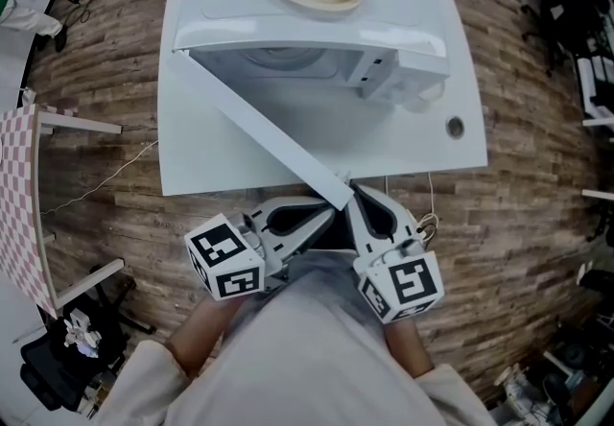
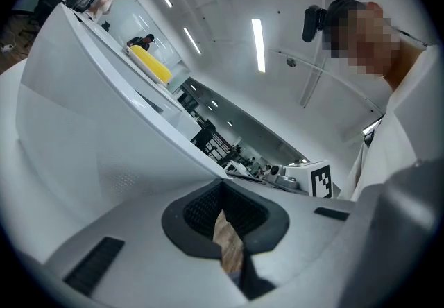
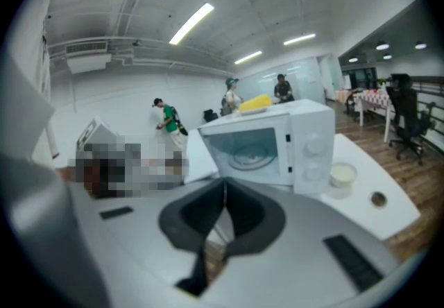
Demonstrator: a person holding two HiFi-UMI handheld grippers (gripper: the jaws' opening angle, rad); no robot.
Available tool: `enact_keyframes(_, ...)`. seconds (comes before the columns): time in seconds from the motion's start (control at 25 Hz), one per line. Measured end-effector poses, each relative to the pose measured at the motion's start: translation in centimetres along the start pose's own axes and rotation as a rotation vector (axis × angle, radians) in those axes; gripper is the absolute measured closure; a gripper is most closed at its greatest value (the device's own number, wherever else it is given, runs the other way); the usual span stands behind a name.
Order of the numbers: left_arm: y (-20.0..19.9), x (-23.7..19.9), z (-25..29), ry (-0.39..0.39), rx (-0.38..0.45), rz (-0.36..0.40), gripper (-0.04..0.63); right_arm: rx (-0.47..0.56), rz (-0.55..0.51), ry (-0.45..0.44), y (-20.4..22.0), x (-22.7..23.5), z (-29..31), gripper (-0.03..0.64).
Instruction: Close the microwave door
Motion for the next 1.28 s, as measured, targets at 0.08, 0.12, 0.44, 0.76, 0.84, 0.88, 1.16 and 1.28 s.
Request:
enact_keyframes(0.08, -0.2, -0.1, 0.3, 0.003, 0.0, 0.0, 0.575, 0.001, -0.001, -0.003, -0.1, 0.2, 0.1, 0.594)
enact_keyframes(0.12, -0.3, -0.1, 0.5, 0.005, 0.0, 0.002, 0.577, 0.001, -0.002, -0.004, -0.2, 0.3, 0.1, 0.594)
enact_keyframes(0.44, -0.6, -0.1, 1.9, 0.014, -0.004, 0.001, 0.577, 0.002, 0.0, 0.0, -0.4, 1.3, 0.0, 0.594)
enact_keyframes(0.76, -1.1, -0.4, 2.9, 0.017, -0.01, 0.007, 0.575, 0.001, 0.001, 0.003, -0.7, 2.2, 0.2, 0.594)
enact_keyframes(0.84, -1.3, -0.4, 3.0, 0.009, -0.013, 0.022, 0.577, 0.003, 0.001, 0.002, -0.9, 2.4, 0.2, 0.594)
enact_keyframes(0.88, -1.3, -0.4, 3.1, 0.007, -0.011, 0.024, 0.577, 0.003, 0.001, 0.001, -1.0, 2.5, 0.3, 0.594)
enact_keyframes(1.16, -1.6, -0.6, 4.0, -0.001, -0.006, 0.018, 0.577, 0.001, 0.003, -0.007, -1.1, 3.4, 0.4, 0.594)
enact_keyframes(1.28, -1.9, -0.8, 4.3, -0.003, -0.003, 0.02, 0.577, 0.003, 0.001, -0.012, -1.3, 3.8, 0.6, 0.594)
Point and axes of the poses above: the fingertips, and each gripper's own axes: z forward along the fingers, x to its right, y out of its underside, the point moved 3 cm from there along -z, backward along the fingers
